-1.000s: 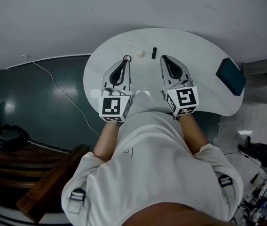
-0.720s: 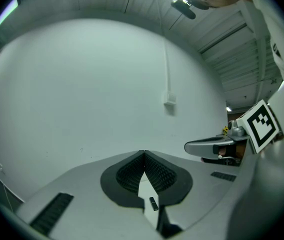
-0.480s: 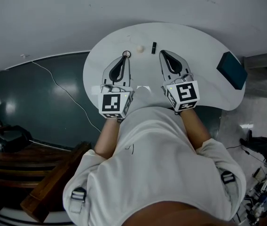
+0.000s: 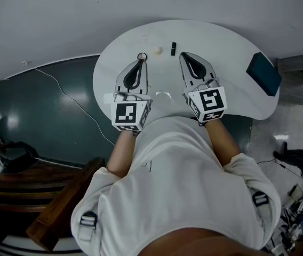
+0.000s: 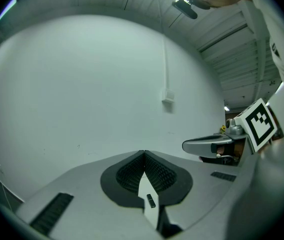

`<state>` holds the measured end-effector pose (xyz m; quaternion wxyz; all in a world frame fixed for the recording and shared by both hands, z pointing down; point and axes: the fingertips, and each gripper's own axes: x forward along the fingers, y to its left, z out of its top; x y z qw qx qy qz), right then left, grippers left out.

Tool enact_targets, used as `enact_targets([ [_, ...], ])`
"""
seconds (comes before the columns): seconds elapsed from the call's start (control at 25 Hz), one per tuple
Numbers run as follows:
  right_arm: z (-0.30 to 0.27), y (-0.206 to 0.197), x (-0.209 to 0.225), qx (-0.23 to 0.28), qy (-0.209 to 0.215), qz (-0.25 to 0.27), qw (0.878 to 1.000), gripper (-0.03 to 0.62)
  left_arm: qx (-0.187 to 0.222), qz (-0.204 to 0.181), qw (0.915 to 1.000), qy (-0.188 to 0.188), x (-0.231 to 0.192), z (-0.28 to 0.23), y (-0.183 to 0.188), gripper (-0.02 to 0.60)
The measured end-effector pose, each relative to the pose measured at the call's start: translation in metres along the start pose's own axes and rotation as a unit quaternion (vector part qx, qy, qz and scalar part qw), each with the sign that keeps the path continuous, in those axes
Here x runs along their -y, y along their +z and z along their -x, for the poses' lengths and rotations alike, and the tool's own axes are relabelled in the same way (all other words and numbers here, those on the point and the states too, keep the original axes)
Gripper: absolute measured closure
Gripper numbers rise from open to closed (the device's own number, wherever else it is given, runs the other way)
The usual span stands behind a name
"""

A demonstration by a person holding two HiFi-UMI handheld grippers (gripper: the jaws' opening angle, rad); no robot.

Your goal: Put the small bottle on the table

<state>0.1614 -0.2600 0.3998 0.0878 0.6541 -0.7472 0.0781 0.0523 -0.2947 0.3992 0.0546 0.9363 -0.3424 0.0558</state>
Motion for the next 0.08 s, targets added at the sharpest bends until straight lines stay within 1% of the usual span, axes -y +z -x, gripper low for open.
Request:
enact_targets([
  [0.08,-0.0005,0.0007,0.0006,-0.001,0.001,0.001,1.000,0.595,-0.001,0.000,1.0000,0.000,0.0000,-0.0014,0.0004,0.569],
])
